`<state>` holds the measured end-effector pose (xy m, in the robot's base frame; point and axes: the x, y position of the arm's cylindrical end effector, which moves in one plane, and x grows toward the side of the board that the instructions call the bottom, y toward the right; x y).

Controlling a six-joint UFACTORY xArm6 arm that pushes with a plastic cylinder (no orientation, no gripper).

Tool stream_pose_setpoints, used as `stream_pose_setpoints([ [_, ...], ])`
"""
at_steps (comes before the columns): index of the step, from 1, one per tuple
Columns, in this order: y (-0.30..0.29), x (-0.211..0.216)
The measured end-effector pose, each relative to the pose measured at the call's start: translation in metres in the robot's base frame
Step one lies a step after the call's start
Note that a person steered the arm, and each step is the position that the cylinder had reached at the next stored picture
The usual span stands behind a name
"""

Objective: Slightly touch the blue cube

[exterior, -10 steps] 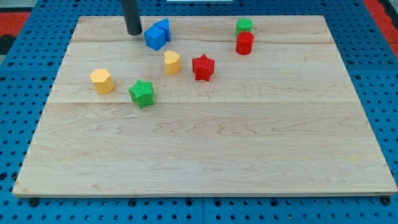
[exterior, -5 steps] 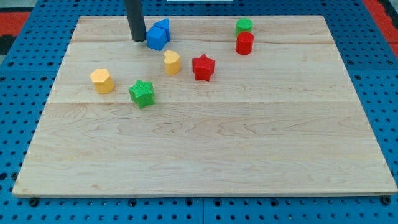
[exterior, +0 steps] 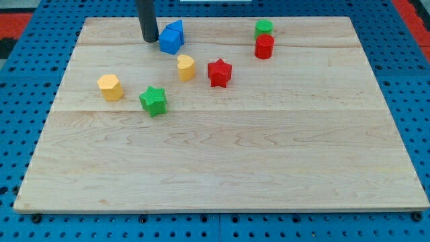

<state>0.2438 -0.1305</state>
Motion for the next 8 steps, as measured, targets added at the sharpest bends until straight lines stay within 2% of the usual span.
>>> stream_pose_setpoints([
  [2, 0.003, -0.001],
  [4, 0.032, 0.008],
  [8, 0.037, 0.008],
])
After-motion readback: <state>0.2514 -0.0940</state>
